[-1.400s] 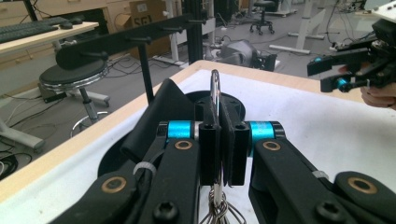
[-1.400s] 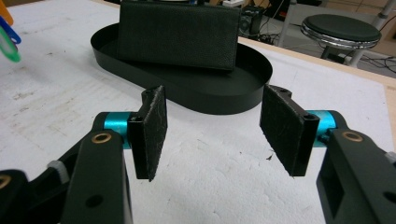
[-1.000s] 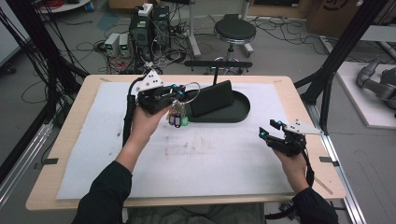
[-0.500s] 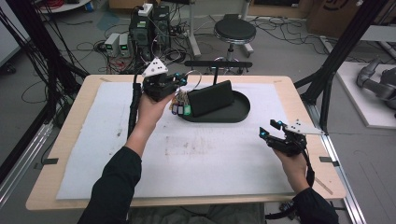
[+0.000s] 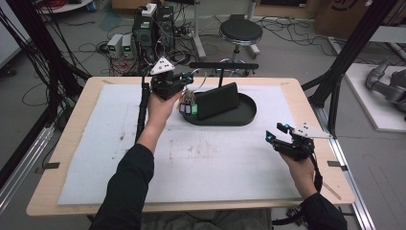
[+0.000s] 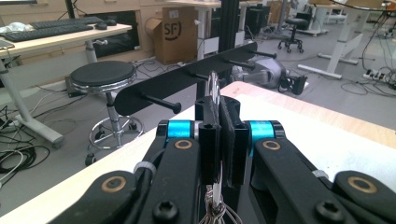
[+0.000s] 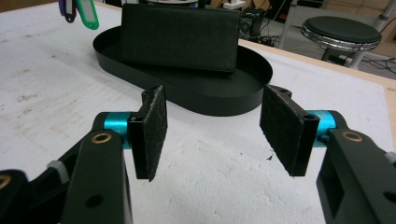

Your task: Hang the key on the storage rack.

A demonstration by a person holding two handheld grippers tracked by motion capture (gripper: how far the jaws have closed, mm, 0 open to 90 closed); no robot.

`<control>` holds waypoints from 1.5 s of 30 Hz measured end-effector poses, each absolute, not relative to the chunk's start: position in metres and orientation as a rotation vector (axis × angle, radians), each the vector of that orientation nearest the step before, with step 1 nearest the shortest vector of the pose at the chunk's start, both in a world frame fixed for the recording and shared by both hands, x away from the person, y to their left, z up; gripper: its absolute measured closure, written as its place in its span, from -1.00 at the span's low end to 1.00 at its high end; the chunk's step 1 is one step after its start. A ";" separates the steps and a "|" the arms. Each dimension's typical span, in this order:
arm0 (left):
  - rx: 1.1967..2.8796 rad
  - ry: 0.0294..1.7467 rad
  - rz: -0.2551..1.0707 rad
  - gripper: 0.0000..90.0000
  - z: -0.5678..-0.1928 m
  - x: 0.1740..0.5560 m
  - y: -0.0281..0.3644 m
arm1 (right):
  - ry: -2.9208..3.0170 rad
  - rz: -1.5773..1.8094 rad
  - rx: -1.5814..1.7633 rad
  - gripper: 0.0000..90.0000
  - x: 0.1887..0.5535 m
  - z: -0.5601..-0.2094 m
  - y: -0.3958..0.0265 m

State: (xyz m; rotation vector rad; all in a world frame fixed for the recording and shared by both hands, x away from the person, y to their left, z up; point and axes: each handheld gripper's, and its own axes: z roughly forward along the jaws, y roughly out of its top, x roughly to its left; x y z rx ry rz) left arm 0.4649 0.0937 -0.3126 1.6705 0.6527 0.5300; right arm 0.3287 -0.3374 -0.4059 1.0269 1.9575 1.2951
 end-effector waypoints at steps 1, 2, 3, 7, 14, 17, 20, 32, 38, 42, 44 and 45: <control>1.666 0.658 0.526 0.92 -0.313 0.467 0.093 | 1.959 1.294 1.024 -0.06 0.329 -0.406 -0.337; 1.659 0.665 0.526 0.92 -0.315 0.469 0.093 | 1.959 1.294 1.023 -0.06 0.329 -0.406 -0.337; 1.659 0.665 0.526 0.92 -0.315 0.469 0.093 | 1.959 1.295 1.023 -0.06 0.329 -0.406 -0.337; 1.642 0.679 0.516 0.92 -0.318 0.475 0.092 | 1.960 1.296 1.022 -0.06 0.329 -0.406 -0.337; 1.635 0.712 0.492 0.92 -0.326 0.483 0.090 | 1.961 1.298 1.021 -0.06 0.329 -0.406 -0.338; 1.628 0.725 0.483 0.92 -0.328 0.485 0.091 | 1.960 1.299 1.022 -0.06 0.328 -0.406 -0.338; 1.625 0.737 0.480 0.91 -0.330 0.487 0.091 | 1.959 1.301 1.021 -0.06 0.328 -0.406 -0.338; 1.630 0.776 0.484 0.91 -0.337 0.493 0.093 | 1.961 1.301 1.024 -0.06 0.328 -0.406 -0.338; 1.628 0.789 0.490 0.91 -0.339 0.494 0.093 | 1.960 1.300 1.024 -0.06 0.328 -0.406 -0.338; 1.633 0.799 0.498 0.88 -0.340 0.494 0.092 | 1.962 1.300 1.022 -0.06 0.328 -0.406 -0.338; 1.626 0.805 0.506 0.87 -0.340 0.494 0.092 | 1.961 1.301 1.024 -0.06 0.328 -0.405 -0.338; 1.624 0.807 0.508 0.86 -0.340 0.494 0.093 | 1.962 1.299 1.023 -0.06 0.328 -0.405 -0.338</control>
